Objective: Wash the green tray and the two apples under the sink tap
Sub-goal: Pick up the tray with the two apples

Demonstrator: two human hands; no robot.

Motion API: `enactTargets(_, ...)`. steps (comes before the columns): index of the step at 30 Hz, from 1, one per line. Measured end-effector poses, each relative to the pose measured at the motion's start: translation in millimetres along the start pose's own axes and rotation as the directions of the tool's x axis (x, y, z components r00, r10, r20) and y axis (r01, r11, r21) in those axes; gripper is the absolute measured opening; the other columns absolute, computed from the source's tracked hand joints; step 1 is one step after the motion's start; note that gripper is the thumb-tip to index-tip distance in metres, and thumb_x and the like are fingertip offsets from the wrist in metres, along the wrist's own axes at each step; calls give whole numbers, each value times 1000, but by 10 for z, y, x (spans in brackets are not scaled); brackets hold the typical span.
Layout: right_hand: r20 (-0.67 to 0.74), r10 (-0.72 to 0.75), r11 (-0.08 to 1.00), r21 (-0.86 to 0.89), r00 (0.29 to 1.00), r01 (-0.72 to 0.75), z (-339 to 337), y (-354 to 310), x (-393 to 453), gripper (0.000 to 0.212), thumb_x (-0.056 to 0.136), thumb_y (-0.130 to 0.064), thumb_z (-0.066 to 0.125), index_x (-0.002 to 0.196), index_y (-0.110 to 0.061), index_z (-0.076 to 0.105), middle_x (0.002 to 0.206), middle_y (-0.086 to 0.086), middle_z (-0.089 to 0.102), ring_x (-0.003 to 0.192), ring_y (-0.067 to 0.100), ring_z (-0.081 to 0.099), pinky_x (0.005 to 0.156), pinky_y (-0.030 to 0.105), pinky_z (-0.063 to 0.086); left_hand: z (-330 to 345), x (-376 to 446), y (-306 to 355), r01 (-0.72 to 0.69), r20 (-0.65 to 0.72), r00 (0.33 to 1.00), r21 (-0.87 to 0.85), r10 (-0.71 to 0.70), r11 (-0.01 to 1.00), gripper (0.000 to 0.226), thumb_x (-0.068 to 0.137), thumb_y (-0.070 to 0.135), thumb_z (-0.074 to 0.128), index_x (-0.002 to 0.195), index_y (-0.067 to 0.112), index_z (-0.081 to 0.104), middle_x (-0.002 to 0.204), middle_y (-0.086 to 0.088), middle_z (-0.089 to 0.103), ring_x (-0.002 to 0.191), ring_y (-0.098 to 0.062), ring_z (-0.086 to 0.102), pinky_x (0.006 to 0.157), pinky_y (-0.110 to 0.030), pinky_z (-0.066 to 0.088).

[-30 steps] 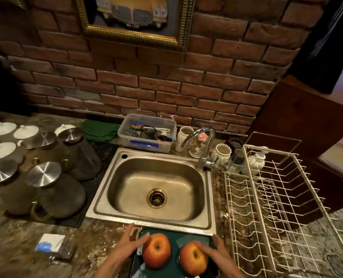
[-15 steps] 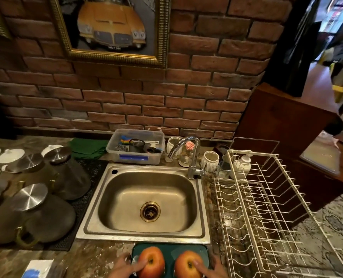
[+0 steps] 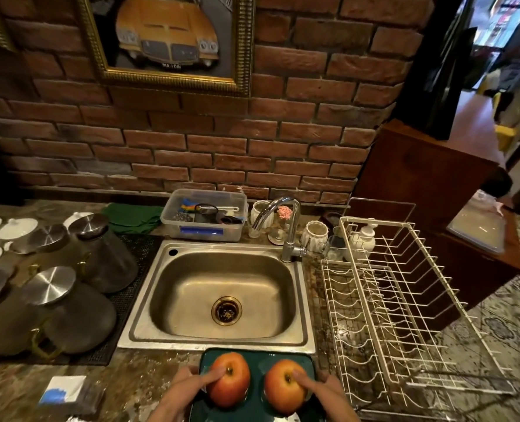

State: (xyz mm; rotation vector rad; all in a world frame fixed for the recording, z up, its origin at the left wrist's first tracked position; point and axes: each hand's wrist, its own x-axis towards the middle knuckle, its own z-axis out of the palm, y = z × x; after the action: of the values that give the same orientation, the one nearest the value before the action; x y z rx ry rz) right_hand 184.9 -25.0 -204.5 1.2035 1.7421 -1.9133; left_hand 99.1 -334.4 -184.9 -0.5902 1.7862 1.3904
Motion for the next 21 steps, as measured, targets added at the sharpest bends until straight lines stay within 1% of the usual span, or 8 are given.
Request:
enactTargets(3,40,-11,1000,-12,999,11,29,-139,-158,71,28,-33,96,90,-12,68,74,-5,77,77,10,66,56,16,52,107,-151,94,-92,34,995,-41,93,995,118,39,40,97,138,-1,48,128,-17,59,113,-32,56,89,-39,51)
enactTargets(4,45,-21,1000,-4,999,21,45,-198,-219,75,30,-34,96,94,-11,66,73,-8,76,78,8,65,56,18,51,91,-191,122,-100,25,995,-29,100,995,119,35,45,97,135,1,50,125,-16,61,109,-30,59,79,-36,53)
enactTargets(7,37,-52,998,-25,998,53,71,-344,-299,108,51,-37,96,140,-1,46,125,10,64,104,21,61,82,29,54,42,-300,271,-136,-17,991,-12,136,991,108,22,58,95,110,5,61,104,-14,68,82,-26,71,60,-33,55)
enactTargets(10,24,-101,993,-65,995,103,121,-587,-508,125,53,-47,93,153,-8,31,150,16,44,124,29,51,95,37,53,-11,-344,453,-167,-45,985,-3,167,986,105,22,65,91,106,11,60,100,-10,67,74,-22,71,44,-26,52)
enactTargets(13,25,-138,984,-109,990,140,149,-860,-615,129,48,-56,92,152,-11,32,143,15,51,123,32,56,93,41,55,-84,-373,604,-204,-108,973,28,206,979,114,23,72,85,115,11,55,104,-6,63,87,-18,62,53,-28,49)
enactTargets(15,62,-147,983,-97,987,153,143,-1056,-692,118,51,-53,92,147,-11,37,117,8,60,97,25,66,61,30,62,-145,-387,697,-236,-120,964,39,239,971,120,26,77,83,120,5,57,107,-11,65,89,-22,64,58,-30,49)
enactTargets(17,74,-149,981,-115,986,157,134,-1248,-799,107,56,-53,90,141,-12,41,102,0,57,83,16,63,41,19,54,-189,-444,826,-256,-109,958,82,264,963,122,26,81,82,119,6,60,109,-14,66,94,-26,65,65,-34,50)
enactTargets(21,125,-177,965,-175,976,198,102,-1611,-938,92,49,-62,84,121,-17,50,101,0,60,74,12,69,45,23,56,-250,-625,1148,-297,-84,947,142,310,944,112,22,87,76,107,15,58,108,-10,65,96,-25,65,70,-35,53)
